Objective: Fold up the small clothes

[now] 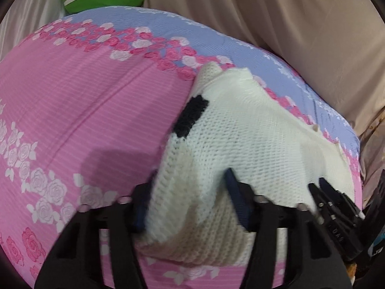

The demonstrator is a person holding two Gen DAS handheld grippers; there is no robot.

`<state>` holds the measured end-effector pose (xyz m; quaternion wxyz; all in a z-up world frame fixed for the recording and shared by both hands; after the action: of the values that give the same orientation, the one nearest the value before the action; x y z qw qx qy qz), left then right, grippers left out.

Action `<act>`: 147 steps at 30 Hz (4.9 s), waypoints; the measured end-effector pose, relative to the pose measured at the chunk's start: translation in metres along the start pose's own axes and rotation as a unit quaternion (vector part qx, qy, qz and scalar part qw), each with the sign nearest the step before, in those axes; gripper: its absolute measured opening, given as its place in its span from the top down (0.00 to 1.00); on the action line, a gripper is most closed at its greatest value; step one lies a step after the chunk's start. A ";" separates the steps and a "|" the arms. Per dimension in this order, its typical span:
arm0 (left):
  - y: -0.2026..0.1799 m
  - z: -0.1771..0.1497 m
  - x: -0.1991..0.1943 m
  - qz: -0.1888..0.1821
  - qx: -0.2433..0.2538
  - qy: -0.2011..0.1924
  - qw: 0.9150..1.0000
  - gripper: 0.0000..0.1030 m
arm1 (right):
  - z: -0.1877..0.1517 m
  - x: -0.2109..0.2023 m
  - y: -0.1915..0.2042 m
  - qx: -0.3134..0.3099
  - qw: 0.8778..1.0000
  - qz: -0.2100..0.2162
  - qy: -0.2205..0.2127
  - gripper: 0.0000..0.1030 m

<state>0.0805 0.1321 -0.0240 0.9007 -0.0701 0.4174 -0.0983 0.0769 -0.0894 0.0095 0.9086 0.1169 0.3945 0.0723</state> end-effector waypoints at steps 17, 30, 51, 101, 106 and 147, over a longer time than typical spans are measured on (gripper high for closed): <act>-0.210 0.028 -0.054 -0.102 0.216 -0.089 0.967 0.77 | -0.036 -0.094 -0.109 0.167 0.984 0.046 -0.033 0.42; -0.293 -0.027 0.011 -0.104 0.286 -0.015 0.953 0.69 | -0.064 -0.164 -0.202 0.240 0.968 -0.008 -0.073 0.40; -0.155 -0.057 -0.003 -0.049 0.164 0.030 0.985 0.38 | 0.021 -0.041 -0.098 0.170 0.972 0.138 0.080 0.42; -0.222 -0.032 0.019 -0.031 0.198 0.006 0.980 0.30 | -0.062 -0.129 -0.180 0.205 0.975 0.079 0.019 0.49; -0.225 -0.033 0.015 -0.016 0.208 0.001 0.978 0.30 | -0.065 -0.145 -0.181 0.209 0.970 0.117 -0.029 0.88; -0.223 -0.021 0.024 -0.025 0.205 0.009 0.978 0.25 | 0.058 -0.090 -0.219 0.159 0.986 0.008 -0.045 0.81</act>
<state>0.0536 -0.0907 -0.0086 0.8891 0.1065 0.3948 -0.2054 0.0672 -0.3294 0.0513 0.8945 0.2661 0.3591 0.0112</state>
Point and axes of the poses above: each gripper's, at about its wrist camera, not at the fingertips, and x roughly the way its jaws point, y to its left, z to its top, the point moved 5 cm from there along x, roughly the way its jaws point, and after that the axes turned 11 degrees about x, right-handed, at the moved point
